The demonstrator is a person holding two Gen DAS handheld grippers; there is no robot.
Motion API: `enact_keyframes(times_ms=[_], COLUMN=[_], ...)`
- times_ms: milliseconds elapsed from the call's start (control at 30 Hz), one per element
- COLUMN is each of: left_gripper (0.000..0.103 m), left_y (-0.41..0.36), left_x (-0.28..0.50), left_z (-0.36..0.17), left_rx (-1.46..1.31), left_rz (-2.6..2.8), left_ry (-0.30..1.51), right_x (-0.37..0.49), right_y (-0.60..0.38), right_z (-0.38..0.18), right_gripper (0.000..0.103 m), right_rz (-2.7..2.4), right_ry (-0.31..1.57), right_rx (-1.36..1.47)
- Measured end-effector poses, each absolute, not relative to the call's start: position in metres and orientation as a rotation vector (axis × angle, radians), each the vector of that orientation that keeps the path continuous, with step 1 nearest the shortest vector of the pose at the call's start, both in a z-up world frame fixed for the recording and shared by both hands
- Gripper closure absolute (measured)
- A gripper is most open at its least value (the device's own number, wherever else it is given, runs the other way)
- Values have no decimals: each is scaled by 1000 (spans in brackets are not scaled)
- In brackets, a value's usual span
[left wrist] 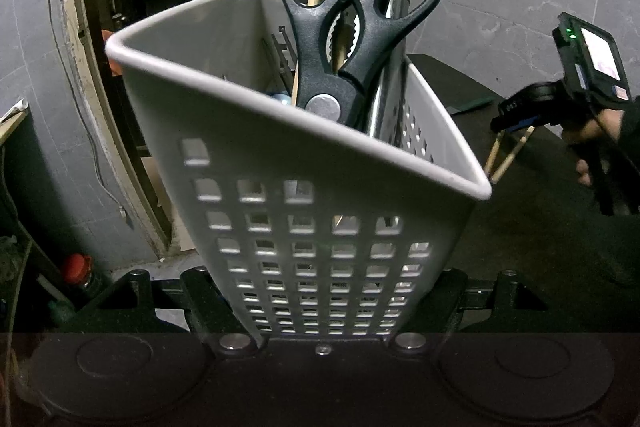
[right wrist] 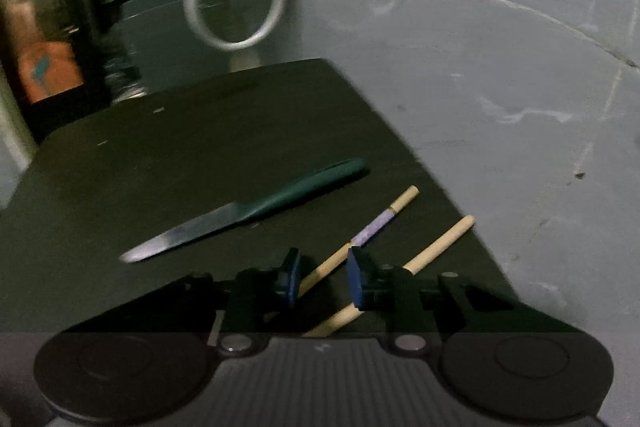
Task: Organize utensils
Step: 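Move the right tool down to the wooden chopsticks on the table, then gather the two chopsticks together between the right tool's fingers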
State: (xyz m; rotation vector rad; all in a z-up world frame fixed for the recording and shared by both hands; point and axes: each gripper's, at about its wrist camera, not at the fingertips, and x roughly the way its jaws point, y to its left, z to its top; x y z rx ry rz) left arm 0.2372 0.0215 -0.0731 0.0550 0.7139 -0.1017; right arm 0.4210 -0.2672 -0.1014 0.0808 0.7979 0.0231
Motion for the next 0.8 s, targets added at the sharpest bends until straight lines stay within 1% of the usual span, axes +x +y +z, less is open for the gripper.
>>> enact_keyframes(times_ms=[167, 433, 533, 600, 633, 700, 767, 800], left_gripper=[26, 26, 26, 26, 26, 26, 26, 26], left_y=[21, 19, 19, 19, 19, 19, 19, 20], left_x=[238, 241, 242, 241, 241, 241, 242, 241], left_z=[-74, -75, -75, -75, -75, -75, -76, -76], left_rx=[63, 75, 74, 75, 74, 74, 73, 72], left_rz=[-105, -113, -115, -115, -114, -114, -113, -113], left_ry=[715, 717, 718, 717, 717, 717, 716, 716], right_x=[399, 353, 341, 338, 336, 336, 339, 340], right_y=[-257, -248, -250, -252, -255, -266, -276, -281], right_z=[-98, -94, -92, -89, -87, -85, -82, -82], right_gripper=[81, 84, 83, 69, 57, 55, 47, 45], right_rz=[190, 425, 442, 433, 411, 377, 304, 259], right_ry=[818, 810, 821, 827, 826, 803, 793, 790], right_rx=[3, -105, -109, -114, -103, -64, -35, -21])
